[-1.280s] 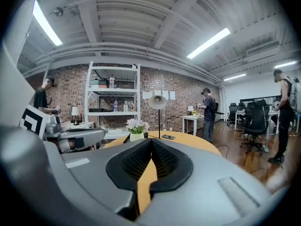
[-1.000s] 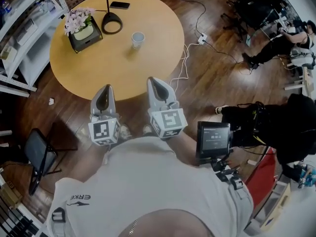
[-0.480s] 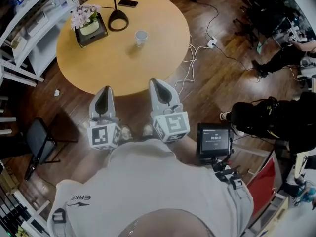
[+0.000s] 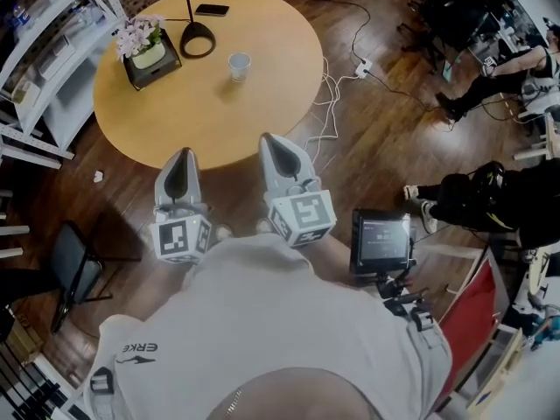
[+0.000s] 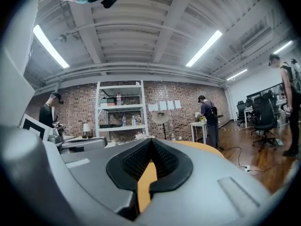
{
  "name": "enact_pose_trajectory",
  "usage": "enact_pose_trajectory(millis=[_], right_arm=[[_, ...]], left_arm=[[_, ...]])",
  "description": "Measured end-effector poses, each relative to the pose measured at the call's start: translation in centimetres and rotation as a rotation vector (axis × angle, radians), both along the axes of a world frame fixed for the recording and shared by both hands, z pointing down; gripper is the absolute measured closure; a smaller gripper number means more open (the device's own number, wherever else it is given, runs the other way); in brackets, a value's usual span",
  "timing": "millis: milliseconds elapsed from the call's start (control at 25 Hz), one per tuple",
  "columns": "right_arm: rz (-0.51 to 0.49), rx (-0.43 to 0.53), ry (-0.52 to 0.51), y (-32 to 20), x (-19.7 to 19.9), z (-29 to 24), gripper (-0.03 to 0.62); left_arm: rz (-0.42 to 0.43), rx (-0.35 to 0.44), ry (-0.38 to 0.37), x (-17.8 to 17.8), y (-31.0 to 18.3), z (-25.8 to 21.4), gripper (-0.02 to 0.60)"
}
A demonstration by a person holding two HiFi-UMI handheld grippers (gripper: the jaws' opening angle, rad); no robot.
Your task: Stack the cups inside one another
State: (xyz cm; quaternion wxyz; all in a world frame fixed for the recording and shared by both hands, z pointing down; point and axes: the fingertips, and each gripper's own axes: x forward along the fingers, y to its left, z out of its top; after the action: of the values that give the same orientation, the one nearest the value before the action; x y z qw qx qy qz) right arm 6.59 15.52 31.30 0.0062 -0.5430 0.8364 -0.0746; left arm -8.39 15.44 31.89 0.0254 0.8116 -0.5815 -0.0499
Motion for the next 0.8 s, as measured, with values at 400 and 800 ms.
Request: enact_pose_trajectory(millis=[400, 800], right_arm=[[-0.012, -0.017, 0.003, -0.4, -0.7, 0.1, 0.582], [-0.026, -0.032, 0.016, -0.7, -1.4, 0.3, 0.582]], left_arm=[[-0.008, 0.006, -0.004, -1.0, -0.4, -0.2, 0.580], [-0.001, -0.003, 0.005, -1.2, -0.8, -0.4, 0.580]])
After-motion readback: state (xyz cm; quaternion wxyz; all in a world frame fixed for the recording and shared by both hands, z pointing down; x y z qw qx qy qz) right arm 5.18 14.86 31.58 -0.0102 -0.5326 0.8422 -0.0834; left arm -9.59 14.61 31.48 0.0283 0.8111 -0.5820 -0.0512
